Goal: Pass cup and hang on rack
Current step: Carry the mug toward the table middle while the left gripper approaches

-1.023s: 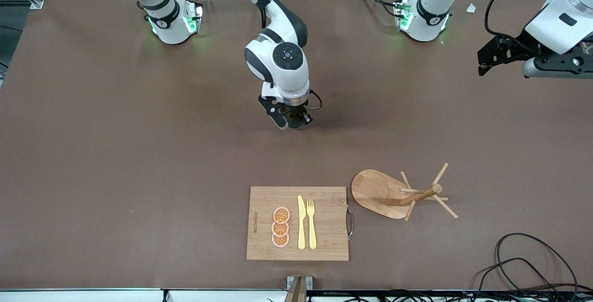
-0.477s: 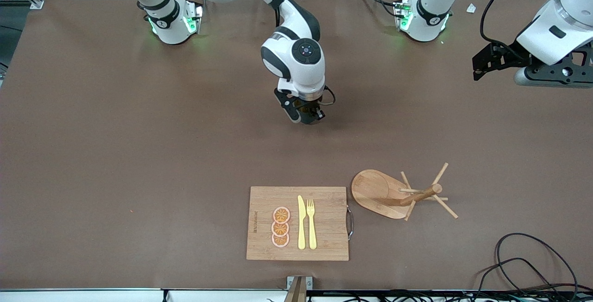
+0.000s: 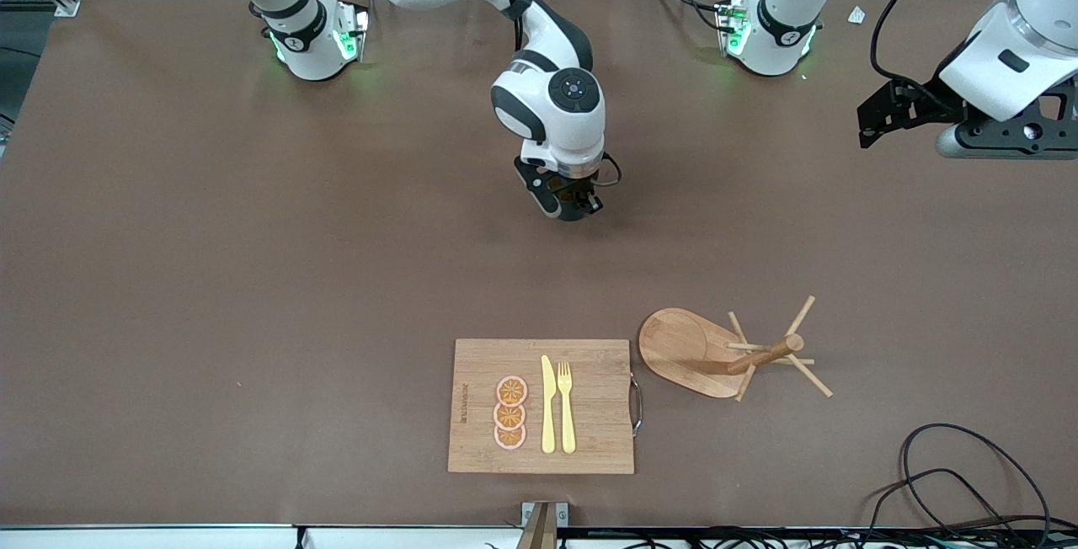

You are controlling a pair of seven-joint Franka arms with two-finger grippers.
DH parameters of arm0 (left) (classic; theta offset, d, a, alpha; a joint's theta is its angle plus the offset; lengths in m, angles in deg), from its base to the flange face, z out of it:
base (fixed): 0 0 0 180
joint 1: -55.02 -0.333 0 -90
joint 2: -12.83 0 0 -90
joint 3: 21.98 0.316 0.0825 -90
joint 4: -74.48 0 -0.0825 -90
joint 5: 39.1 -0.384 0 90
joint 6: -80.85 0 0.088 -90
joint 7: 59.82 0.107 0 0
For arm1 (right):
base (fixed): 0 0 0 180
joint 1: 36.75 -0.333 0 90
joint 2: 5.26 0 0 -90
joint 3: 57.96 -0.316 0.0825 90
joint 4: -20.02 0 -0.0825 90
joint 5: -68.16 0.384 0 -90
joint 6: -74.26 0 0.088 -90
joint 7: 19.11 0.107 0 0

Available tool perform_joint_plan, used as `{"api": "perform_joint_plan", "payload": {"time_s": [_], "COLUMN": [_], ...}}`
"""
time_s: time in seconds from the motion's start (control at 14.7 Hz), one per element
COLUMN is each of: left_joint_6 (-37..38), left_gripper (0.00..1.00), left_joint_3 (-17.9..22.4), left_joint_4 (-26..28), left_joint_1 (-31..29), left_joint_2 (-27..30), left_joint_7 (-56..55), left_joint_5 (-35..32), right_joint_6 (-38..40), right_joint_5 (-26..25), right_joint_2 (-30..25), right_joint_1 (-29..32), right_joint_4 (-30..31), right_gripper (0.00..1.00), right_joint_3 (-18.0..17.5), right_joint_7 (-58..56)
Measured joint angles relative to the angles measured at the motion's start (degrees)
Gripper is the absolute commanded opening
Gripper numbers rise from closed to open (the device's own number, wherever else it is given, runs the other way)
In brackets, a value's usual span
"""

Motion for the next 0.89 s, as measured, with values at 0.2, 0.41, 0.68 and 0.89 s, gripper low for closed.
{"api": "perform_joint_plan", "payload": {"time_s": [0.2, 0.41, 0.68, 0.89], "left_joint_6": [0.0, 0.0, 0.0, 0.0], "left_gripper": [1.00, 1.00, 1.00, 1.00], "left_joint_3": [0.0, -0.3, -3.3, -6.6], "left_joint_4": [0.0, 0.0, -0.2, -0.2], "left_joint_1": [0.0, 0.1, 0.2, 0.2], "left_joint_2": [0.0, 0.0, 0.0, 0.1], "left_joint_7": [-0.3, -0.5, -3.6, -8.1], "left_joint_5": [0.0, 0.0, 0.0, 0.0], "right_joint_6": [-0.1, -0.1, -0.1, 3.4], "right_joint_5": [-1.3, -3.8, -4.1, -5.5], "right_joint_2": [0.2, 0.2, 0.2, -1.5], "right_joint_1": [-0.1, -1.1, -2.5, -2.5], "right_joint_4": [0.0, -0.1, -1.1, -2.5], "right_gripper": [1.00, 1.00, 1.00, 1.00], "right_joint_3": [0.0, 0.0, 0.1, 0.9], "right_joint_7": [0.1, 0.2, 0.5, -0.3]}}
